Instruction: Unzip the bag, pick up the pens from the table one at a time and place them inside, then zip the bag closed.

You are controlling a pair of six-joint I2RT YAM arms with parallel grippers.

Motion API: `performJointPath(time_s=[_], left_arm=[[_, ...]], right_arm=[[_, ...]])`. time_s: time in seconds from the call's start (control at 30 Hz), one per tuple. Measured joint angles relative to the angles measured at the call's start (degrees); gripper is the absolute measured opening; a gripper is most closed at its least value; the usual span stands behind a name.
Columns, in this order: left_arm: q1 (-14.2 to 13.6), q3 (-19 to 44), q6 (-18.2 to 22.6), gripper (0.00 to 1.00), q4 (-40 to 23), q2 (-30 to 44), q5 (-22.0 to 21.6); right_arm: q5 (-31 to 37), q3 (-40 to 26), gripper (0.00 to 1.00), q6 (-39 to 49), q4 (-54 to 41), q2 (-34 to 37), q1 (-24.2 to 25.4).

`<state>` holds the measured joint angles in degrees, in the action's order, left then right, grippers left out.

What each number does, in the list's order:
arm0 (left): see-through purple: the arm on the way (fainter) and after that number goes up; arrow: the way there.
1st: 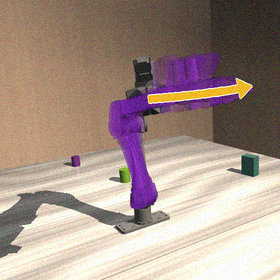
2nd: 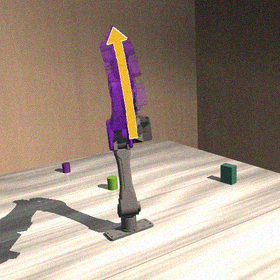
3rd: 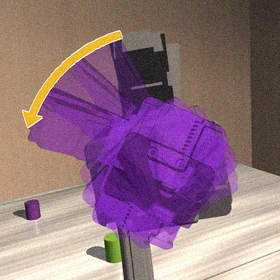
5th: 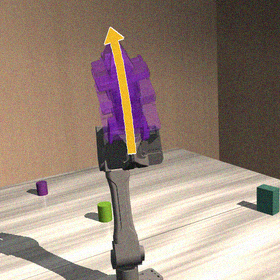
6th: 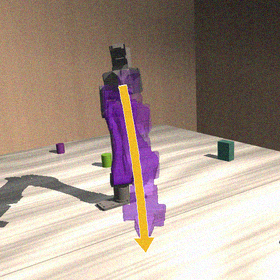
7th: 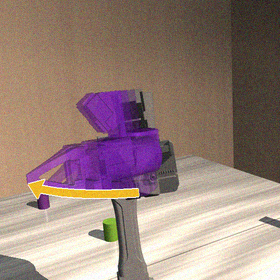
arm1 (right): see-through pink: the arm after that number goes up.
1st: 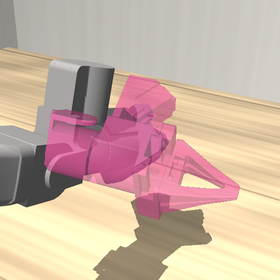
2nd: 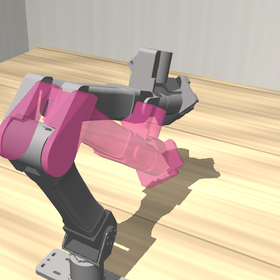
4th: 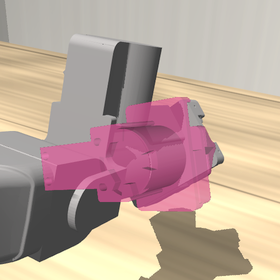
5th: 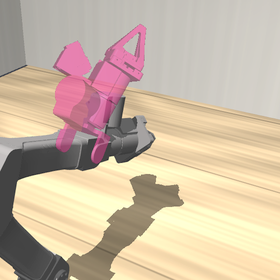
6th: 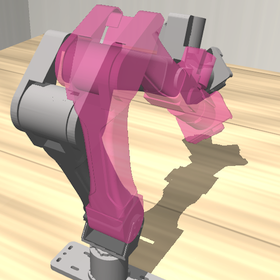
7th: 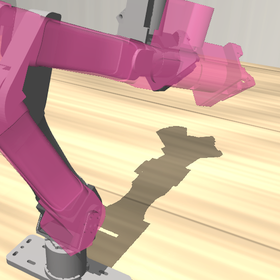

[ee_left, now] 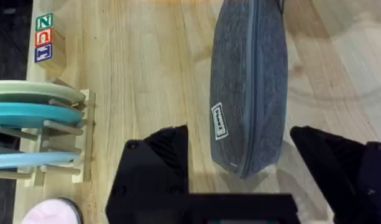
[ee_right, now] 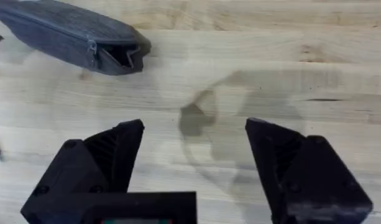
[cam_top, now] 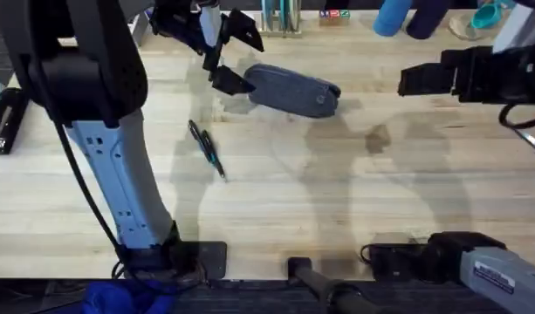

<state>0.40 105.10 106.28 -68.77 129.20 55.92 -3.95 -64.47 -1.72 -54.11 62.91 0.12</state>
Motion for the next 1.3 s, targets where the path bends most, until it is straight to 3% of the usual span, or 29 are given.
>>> performJointPath(time_s=[0.23,0.33,0.43,0.47,0.5,1.3], left_arm=[[0.0,0.0,-0.05,0.984,-0.02,-0.02,0.02],[0.0,0.0,0.04,0.626,0.0,-0.02,0.07],[0.0,0.0,0.0,0.191,-0.27,-0.02,0.0],[0.0,0.0,0.05,0.087,-0.44,-0.02,-0.05],[-0.09,0.0,0.01,0.055,-0.46,-0.02,-0.12],[-0.17,0.0,0.0,0.042,0.54,-0.02,-0.17]], right_arm=[[0.0,0.0,0.996,0.0,0.0,-0.02,0.0],[0.0,0.0,0.996,0.0,-0.02,-0.02,0.0],[0.0,0.0,0.996,0.0,-0.02,-0.02,0.0],[0.0,0.0,0.996,0.0,-0.02,-0.02,0.0],[0.0,0.0,0.996,0.0,-0.01,-0.02,0.0],[-0.22,0.0,0.996,-2.24,-0.7,-0.02,0.0]])
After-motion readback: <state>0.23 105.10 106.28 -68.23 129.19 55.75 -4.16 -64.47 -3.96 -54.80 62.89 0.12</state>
